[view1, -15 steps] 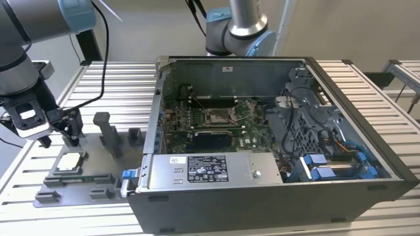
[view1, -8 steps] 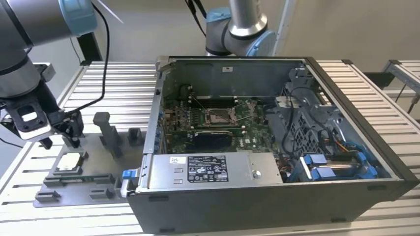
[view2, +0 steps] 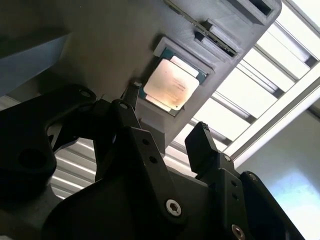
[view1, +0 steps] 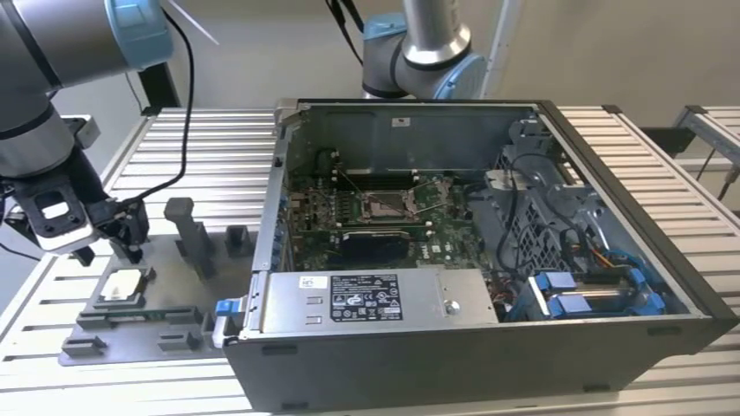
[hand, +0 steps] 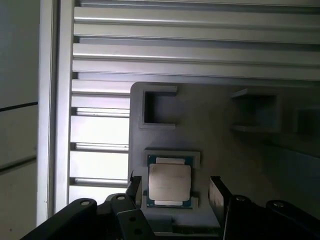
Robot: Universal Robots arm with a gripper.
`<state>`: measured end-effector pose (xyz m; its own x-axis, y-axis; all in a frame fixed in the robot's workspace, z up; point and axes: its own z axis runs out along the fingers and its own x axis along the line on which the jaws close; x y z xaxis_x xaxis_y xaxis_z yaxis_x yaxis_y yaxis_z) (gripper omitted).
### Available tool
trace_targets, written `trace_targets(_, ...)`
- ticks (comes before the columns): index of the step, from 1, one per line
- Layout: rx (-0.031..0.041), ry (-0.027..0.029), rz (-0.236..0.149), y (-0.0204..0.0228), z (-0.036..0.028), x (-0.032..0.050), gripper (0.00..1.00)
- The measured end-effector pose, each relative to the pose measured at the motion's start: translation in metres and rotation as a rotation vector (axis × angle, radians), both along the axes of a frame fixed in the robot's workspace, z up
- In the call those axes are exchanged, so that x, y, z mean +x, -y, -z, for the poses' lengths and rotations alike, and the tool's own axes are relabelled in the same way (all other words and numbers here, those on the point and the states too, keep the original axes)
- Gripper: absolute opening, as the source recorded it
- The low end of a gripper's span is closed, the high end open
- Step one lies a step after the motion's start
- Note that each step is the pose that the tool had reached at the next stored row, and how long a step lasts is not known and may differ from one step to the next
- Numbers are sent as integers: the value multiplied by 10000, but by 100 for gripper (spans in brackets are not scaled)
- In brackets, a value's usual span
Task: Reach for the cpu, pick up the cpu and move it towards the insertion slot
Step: 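Pick up the cpu and move it towards the insertion slot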
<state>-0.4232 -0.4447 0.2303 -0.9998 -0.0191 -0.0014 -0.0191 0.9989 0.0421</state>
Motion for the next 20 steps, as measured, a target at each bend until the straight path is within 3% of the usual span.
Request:
trace_targets(10, 0, 1, 0, 4, 145, -10, 100)
trace_targets(20, 0, 0, 1, 48, 326, -28, 100)
